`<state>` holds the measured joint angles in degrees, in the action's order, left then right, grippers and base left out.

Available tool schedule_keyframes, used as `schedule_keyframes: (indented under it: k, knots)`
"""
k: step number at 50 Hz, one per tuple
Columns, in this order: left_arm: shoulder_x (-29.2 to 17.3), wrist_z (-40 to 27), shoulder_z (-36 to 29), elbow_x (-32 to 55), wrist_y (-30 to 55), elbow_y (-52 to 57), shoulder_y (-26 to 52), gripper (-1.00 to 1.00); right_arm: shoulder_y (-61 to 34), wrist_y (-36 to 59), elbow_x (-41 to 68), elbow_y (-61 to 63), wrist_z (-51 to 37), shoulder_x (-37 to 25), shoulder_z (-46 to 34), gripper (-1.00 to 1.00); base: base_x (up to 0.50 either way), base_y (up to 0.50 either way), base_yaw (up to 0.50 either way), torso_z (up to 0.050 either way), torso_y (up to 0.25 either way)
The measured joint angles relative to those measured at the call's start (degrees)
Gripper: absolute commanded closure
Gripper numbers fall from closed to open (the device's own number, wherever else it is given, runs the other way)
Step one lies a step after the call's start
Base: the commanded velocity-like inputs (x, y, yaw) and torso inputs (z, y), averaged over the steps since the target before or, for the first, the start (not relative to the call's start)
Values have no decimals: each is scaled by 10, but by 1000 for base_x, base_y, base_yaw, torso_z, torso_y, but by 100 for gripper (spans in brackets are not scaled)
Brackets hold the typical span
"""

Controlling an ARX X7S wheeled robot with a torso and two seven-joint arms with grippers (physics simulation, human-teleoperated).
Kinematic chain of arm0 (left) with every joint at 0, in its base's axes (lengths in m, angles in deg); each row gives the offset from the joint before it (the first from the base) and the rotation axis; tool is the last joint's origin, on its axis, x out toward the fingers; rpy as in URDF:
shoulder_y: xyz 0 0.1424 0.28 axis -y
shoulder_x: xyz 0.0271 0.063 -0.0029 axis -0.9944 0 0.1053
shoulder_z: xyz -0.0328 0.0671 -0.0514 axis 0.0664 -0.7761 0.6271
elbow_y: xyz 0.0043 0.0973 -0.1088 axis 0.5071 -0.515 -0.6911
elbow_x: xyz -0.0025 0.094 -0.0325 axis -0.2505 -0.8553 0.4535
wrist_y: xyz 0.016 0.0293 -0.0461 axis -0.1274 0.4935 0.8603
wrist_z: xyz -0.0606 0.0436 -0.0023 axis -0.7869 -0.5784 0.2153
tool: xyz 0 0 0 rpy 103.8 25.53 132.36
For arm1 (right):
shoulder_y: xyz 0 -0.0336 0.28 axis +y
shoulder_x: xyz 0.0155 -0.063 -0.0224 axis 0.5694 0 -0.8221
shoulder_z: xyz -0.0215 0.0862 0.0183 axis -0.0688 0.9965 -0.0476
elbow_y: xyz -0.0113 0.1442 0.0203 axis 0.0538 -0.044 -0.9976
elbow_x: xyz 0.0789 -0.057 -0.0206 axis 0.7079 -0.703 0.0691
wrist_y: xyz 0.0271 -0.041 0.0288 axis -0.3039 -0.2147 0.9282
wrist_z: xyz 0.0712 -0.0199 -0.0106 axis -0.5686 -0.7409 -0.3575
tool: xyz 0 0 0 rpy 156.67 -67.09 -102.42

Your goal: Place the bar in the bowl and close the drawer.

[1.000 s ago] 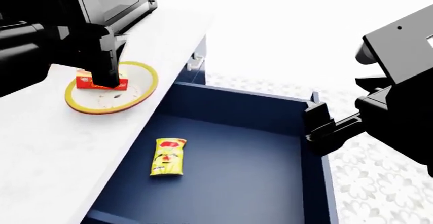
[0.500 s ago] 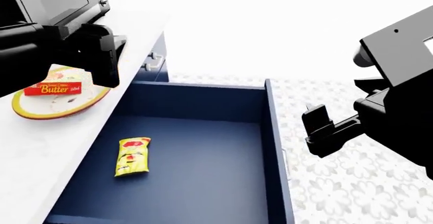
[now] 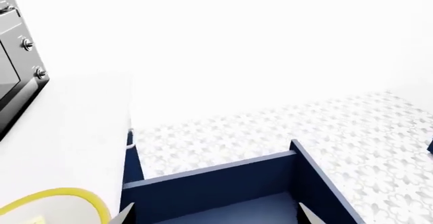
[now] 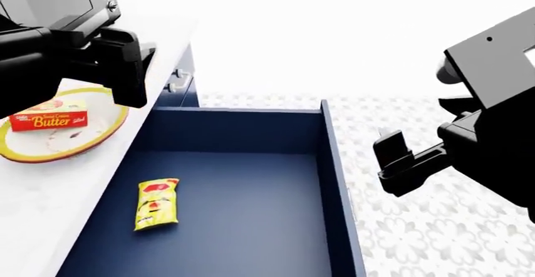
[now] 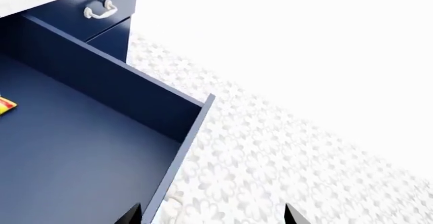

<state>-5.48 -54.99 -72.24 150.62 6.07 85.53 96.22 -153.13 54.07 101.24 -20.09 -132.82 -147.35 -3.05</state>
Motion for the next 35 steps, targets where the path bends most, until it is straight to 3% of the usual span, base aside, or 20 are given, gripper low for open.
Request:
schedule_keyframes:
  k: [4,25,35]
  knots:
    - [0,1,-1,-2,0,-1,-1,-100,1,0,-1,0,3,1,0,-100,204,-387,0,0,0]
    - [0,5,-3,-7,-2,-1,-4,-100,7,-2,-3,-9,8,-1,-1,-100,1,-42,0,0,0]
    - [1,5,-5,-8,-3,-2,-5,-100,30,-15,-30,-29,56,-37,7,-100,0,0,0,0,0]
